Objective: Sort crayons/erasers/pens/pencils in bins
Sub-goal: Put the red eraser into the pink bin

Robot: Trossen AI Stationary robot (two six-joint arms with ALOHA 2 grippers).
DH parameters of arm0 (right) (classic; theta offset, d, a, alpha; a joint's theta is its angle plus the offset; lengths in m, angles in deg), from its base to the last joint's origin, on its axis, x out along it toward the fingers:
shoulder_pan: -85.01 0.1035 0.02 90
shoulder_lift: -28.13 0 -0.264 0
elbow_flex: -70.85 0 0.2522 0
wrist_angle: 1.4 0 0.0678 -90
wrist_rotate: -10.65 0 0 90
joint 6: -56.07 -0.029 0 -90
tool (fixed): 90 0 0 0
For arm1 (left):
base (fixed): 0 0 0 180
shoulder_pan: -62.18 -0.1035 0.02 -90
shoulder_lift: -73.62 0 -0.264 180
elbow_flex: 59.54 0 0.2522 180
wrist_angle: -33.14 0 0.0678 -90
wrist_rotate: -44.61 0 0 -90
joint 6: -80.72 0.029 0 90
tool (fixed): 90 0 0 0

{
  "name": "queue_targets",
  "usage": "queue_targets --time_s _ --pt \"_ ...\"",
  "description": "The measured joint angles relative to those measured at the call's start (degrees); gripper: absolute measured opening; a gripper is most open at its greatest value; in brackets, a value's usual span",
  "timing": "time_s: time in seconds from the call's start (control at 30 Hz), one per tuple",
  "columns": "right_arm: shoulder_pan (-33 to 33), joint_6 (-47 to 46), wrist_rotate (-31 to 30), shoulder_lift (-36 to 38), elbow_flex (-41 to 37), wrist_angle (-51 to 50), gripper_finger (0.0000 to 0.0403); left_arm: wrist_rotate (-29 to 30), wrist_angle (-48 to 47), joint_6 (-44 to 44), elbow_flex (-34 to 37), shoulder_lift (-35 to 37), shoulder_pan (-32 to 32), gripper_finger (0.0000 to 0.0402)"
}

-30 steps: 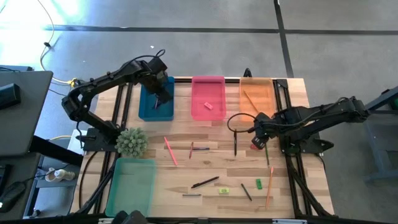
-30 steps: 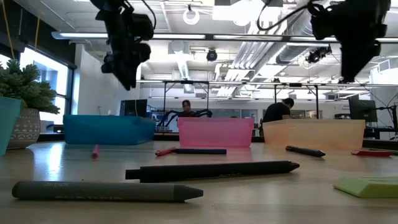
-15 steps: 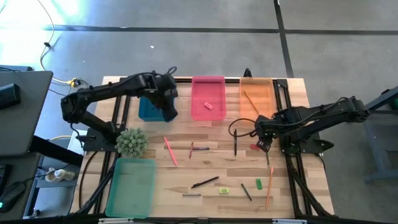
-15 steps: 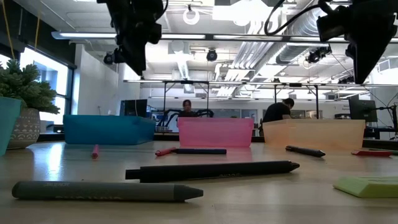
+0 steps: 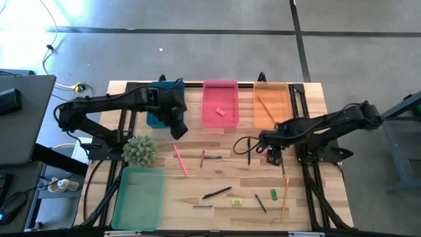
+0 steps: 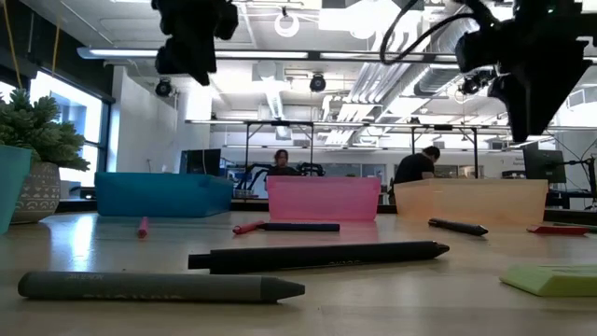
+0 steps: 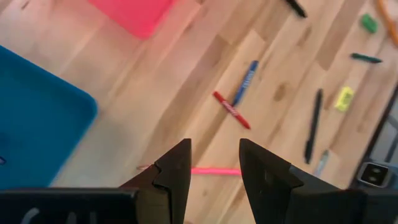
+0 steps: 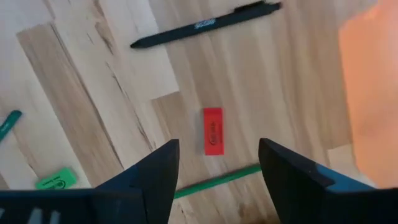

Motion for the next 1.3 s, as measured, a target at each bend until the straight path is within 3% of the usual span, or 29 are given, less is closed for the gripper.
queue_targets --time_s 0.2,0.43,0.67,0.83,1.3 --pt "0.0 0.1 2.7 -7.2 0.0 2.5 0.0211 0.5 0.2 -2.5 0.0 4.6 3.3 0.0122" --pt "0.0 2.7 2.7 -11.7 -0.1 3.0 0.0211 5.0 0.2 -3.0 0.0 8.4 4.6 0.0122" --pt "0.6 -1.9 5.2 -6.5 -8.6 5.9 0.0211 5.2 0.1 -4.0 0.0 9.0 4.6 0.0122" --pt "1.8 -1.9 4.2 -3.0 -10.5 8.1 0.0211 5.2 0.2 -4.3 0.0 9.0 4.5 0.0122" --pt "1.9 0.1 1.7 -2.7 -19.1 22.3 0.0211 7.9 0.4 -4.3 0.0 8.9 4.5 0.0122"
